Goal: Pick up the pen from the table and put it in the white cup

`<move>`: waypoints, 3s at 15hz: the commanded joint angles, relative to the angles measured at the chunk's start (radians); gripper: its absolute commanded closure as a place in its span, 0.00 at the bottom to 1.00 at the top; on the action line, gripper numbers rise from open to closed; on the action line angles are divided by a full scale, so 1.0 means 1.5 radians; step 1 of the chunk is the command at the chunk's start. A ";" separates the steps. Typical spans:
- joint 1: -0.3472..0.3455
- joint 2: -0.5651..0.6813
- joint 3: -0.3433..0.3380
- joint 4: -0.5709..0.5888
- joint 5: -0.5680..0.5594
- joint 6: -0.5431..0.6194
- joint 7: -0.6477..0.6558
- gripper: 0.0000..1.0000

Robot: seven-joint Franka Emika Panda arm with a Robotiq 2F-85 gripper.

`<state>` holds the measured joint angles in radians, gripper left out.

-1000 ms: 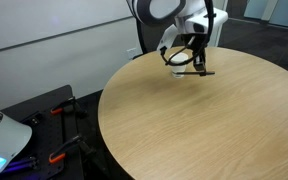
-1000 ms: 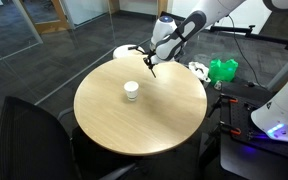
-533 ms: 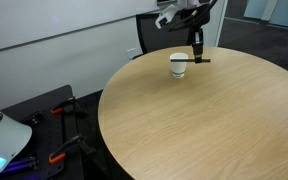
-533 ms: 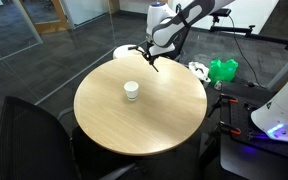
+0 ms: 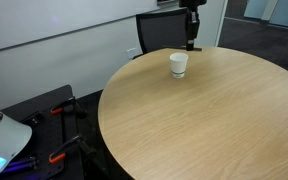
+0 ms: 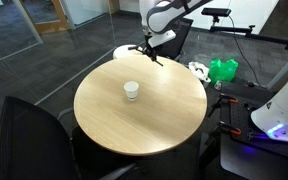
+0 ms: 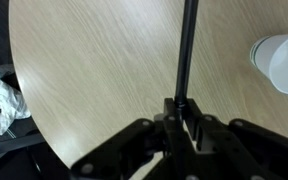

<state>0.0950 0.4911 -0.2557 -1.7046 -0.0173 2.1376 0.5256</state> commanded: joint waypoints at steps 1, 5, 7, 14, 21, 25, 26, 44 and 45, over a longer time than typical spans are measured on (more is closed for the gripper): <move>-0.037 -0.011 0.041 0.041 -0.009 -0.084 -0.069 0.96; -0.076 -0.003 0.076 0.082 0.003 -0.161 -0.188 0.96; -0.092 0.000 0.086 0.100 0.001 -0.202 -0.239 0.96; -0.098 -0.003 0.088 0.089 -0.005 -0.195 -0.231 0.85; -0.147 0.028 0.119 0.137 0.056 -0.214 -0.363 0.96; -0.178 0.042 0.134 0.177 0.078 -0.259 -0.464 0.96; -0.183 0.046 0.135 0.189 0.077 -0.272 -0.482 0.96; -0.248 0.092 0.181 0.245 0.202 -0.285 -0.680 0.85; -0.247 0.092 0.182 0.245 0.202 -0.285 -0.680 0.85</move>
<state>-0.2715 0.6280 0.0126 -1.3425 0.2883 1.7135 -0.4960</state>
